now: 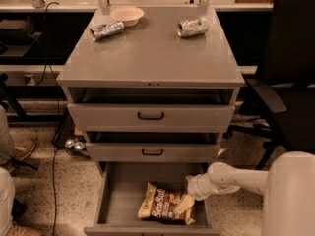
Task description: Pick brown chip bag from bottom drawer and place on counter
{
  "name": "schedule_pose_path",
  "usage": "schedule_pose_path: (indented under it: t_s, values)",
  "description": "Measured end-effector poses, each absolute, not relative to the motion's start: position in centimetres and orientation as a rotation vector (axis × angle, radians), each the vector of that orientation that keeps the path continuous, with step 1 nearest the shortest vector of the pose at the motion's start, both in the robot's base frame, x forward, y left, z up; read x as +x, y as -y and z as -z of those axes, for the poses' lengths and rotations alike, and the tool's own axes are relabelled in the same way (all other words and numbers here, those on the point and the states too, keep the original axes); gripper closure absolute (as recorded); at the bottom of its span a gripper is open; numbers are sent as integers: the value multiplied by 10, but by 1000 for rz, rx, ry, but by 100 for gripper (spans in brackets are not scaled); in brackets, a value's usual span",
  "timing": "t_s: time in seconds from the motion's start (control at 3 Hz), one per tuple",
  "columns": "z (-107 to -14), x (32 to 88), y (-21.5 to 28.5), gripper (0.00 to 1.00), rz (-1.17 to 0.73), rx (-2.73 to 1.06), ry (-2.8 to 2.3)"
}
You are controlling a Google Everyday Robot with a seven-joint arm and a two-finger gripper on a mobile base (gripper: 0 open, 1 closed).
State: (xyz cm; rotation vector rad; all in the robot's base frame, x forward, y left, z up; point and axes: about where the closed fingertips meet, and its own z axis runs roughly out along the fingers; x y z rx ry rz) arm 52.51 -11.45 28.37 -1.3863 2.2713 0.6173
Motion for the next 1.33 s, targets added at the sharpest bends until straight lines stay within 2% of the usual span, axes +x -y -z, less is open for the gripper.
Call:
schedule_pose_path:
  t_s: [1.0, 1.33]
  values:
    - [-175, 536, 90, 0, -737, -1390, -2307]
    - [-152, 532, 80, 18, -807, -1379, -2313]
